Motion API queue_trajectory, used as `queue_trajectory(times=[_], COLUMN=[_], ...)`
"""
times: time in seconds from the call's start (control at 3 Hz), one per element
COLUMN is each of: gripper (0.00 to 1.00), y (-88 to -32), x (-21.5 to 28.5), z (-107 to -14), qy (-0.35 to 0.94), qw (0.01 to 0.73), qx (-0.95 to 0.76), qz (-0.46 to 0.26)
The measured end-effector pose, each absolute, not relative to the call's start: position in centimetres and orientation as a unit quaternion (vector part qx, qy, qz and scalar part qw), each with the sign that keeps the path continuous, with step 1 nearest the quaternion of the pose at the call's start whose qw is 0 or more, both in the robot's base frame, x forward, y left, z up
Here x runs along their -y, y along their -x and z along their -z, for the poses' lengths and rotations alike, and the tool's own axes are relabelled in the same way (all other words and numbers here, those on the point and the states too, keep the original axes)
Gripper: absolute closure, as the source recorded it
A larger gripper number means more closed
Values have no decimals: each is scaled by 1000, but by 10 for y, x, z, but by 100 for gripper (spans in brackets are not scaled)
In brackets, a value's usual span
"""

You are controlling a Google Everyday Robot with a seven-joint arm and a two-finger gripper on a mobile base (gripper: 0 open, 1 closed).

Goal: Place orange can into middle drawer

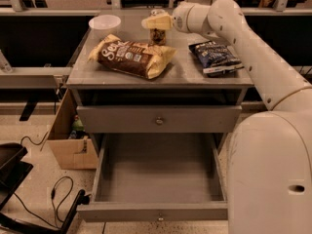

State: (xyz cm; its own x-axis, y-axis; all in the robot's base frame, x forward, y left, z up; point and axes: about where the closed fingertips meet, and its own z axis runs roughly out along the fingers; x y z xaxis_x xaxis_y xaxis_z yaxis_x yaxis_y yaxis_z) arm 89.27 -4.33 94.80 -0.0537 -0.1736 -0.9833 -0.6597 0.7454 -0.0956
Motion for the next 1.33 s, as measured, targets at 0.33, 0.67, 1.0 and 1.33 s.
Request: queue_trajectory(times=[0.33,0.67,1.0,1.33], gripper=[0,0,0,2], y=[-907,-918,-928,-937], x=[38,38,36,26], z=[-935,-929,-924,-914], qy=[305,303,301,290], qw=[624,630,636,637], qx=[-697,-694,-690,-689], qz=[-182,-171,-171,-189])
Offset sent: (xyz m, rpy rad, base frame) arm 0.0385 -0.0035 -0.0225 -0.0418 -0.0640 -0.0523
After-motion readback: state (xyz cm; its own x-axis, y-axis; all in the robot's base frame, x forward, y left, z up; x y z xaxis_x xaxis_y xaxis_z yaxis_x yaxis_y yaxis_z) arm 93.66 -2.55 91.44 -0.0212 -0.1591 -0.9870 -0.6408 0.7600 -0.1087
